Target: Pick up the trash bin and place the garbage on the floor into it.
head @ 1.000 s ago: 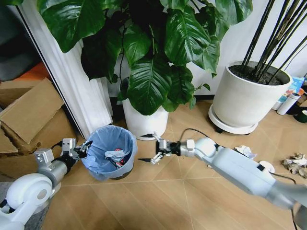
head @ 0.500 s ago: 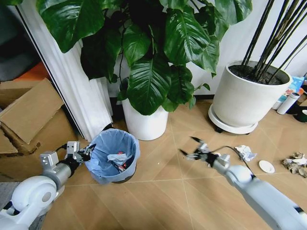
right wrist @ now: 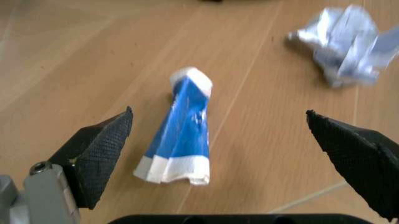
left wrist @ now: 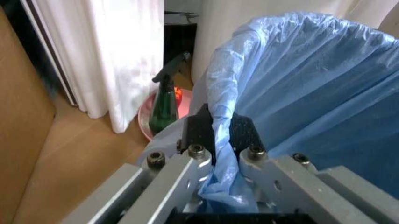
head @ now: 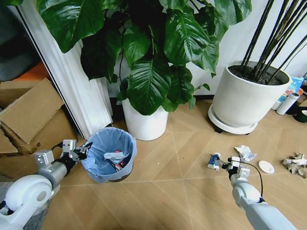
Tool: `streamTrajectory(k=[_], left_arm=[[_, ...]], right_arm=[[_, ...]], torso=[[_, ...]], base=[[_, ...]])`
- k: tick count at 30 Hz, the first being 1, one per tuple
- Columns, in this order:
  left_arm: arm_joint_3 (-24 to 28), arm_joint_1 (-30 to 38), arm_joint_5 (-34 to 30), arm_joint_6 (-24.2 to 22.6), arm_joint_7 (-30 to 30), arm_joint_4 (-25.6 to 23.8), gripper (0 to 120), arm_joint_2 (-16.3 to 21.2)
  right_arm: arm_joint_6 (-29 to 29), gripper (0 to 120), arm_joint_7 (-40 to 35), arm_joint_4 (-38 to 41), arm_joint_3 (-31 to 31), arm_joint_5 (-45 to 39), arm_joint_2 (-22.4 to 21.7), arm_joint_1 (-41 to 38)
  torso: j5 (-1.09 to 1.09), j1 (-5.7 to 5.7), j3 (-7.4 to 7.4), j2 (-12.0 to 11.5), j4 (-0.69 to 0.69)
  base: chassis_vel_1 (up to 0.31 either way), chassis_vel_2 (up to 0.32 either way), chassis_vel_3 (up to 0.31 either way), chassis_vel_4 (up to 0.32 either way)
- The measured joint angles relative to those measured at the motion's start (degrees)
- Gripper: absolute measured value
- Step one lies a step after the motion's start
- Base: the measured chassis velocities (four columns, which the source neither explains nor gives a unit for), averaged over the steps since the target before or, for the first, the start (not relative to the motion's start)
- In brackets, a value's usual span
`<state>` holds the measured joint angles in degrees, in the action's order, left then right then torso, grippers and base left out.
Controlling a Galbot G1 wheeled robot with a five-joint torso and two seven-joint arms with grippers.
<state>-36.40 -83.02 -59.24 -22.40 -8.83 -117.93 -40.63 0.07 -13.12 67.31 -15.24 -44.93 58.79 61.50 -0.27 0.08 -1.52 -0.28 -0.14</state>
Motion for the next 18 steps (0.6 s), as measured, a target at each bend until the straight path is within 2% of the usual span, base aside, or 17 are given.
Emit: streamTrajectory(k=[11,15,18], left_arm=[[-0.6,-0.4,-0.2,0.0,-0.1,0.2,0,0.3],[-0.8,-0.5,-0.2,0.0,-0.3,0.2,0,0.4],[-0.9,-0.6,-0.3,0.0,-0.5,0.2,0,0.4]], right_arm=[[0.4,99,2.4,-8.9,2.9,-0.6,3.9,-5.3],[1.2,93,3.8,-12.0,3.7,-0.4,5.3,-7.4],[1.8,79,5.0,-14.8,4.4,-0.3,6.3,-9.3]], torso=[[0.0,0.01,0.0,0.0,-0.01],[0.0,0.01,-0.01,0.0,0.0],[0.01,0.01,0.0,0.0,0.01]], base=[[0.0,0.0,0.0,0.0],[0.0,0.0,0.0,0.0],[0.0,0.0,0.0,0.0]])
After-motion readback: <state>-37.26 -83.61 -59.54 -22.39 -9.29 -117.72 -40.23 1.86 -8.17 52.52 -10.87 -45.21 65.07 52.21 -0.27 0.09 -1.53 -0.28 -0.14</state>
